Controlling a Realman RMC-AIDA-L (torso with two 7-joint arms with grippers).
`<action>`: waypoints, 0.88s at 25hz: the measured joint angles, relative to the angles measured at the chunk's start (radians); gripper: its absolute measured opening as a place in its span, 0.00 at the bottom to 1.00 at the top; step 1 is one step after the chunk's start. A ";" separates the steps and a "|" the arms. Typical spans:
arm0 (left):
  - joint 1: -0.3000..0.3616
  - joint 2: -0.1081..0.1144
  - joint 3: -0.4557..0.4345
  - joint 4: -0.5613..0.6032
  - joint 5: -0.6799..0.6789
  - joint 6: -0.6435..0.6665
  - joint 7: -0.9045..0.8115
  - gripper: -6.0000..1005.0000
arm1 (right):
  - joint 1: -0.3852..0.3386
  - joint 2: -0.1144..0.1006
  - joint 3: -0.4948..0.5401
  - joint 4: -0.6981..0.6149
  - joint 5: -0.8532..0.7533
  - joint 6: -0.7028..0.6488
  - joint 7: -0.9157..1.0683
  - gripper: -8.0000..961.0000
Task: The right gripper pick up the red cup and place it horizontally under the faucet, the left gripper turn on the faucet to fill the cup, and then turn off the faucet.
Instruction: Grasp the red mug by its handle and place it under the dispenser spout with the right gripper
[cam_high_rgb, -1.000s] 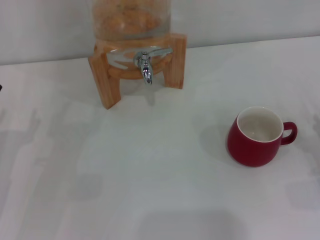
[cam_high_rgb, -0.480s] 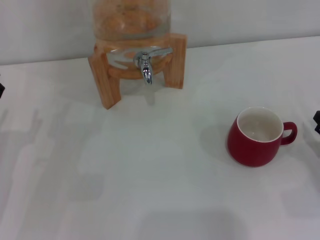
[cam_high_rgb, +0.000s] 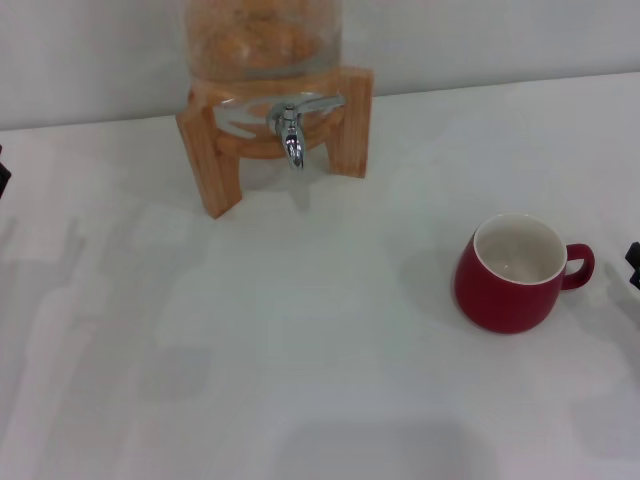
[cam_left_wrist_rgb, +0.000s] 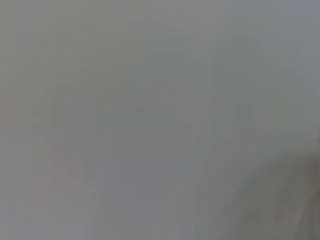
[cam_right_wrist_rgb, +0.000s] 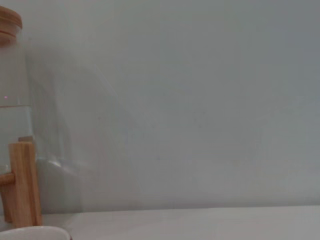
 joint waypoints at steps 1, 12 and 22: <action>0.000 0.000 0.000 0.000 0.000 0.000 0.000 0.81 | -0.002 0.000 0.000 0.000 -0.001 -0.002 0.000 0.86; -0.004 0.000 0.004 0.000 0.000 0.000 0.000 0.81 | -0.007 0.002 -0.030 0.001 -0.047 -0.005 0.001 0.86; -0.004 0.000 0.005 0.000 0.000 0.000 0.001 0.81 | -0.007 0.003 -0.068 0.001 -0.047 -0.016 0.001 0.86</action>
